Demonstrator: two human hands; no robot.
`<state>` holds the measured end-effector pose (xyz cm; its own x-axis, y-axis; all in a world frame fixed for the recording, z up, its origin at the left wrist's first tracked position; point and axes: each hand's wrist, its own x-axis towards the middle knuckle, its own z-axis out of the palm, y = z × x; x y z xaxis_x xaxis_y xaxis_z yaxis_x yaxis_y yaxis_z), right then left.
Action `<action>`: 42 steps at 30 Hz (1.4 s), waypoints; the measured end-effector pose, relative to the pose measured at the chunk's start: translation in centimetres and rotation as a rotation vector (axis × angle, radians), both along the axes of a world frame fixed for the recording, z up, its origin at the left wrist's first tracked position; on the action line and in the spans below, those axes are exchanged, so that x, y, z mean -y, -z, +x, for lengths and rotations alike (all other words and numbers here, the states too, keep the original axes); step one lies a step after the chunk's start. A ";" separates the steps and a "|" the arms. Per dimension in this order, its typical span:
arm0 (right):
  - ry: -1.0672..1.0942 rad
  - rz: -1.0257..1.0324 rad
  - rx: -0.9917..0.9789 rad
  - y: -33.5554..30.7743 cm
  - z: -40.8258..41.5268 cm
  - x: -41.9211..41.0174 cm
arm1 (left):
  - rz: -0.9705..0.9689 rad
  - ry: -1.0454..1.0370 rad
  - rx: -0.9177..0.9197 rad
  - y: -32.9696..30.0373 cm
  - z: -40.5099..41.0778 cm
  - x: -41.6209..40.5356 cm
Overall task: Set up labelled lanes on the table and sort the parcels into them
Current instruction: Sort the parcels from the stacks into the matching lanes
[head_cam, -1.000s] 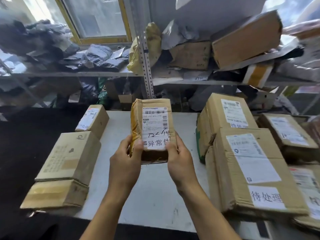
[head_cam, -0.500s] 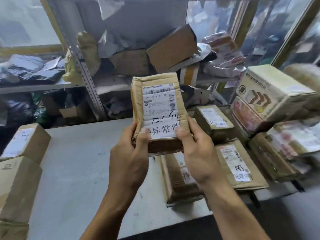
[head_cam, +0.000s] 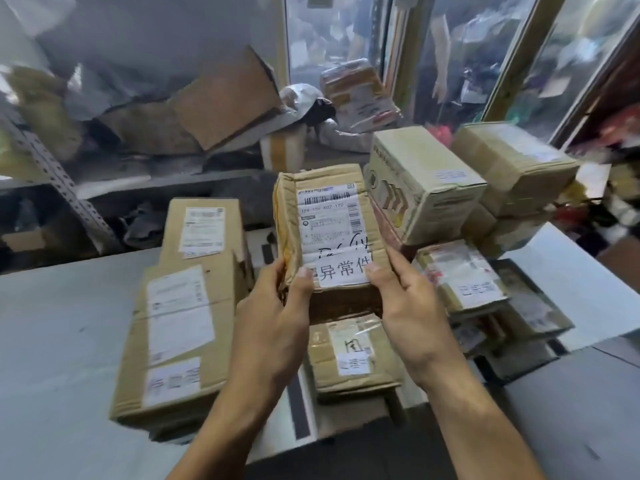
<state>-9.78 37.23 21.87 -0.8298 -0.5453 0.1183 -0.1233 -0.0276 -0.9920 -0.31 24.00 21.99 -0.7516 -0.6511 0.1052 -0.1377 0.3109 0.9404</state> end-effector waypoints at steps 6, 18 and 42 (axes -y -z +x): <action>0.014 -0.010 0.038 0.8 -3.7 -4.3 | -0.018 0.000 0.067 0.4 -3.5 -3.6; 0.050 0.024 0.029 1.0 -4.7 -6.1 | 0.021 0.008 0.064 1.1 -5.6 -4.8; 0.151 0.089 0.109 4.0 -16.3 -33.9 | -0.103 0.330 0.429 2.6 -16.4 -30.3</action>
<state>-26.07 71.12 17.92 -0.9082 -0.4181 -0.0197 -0.0114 0.0716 -0.9974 -16.74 54.25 19.36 -0.9037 -0.3762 -0.2045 -0.3815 0.4903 0.7837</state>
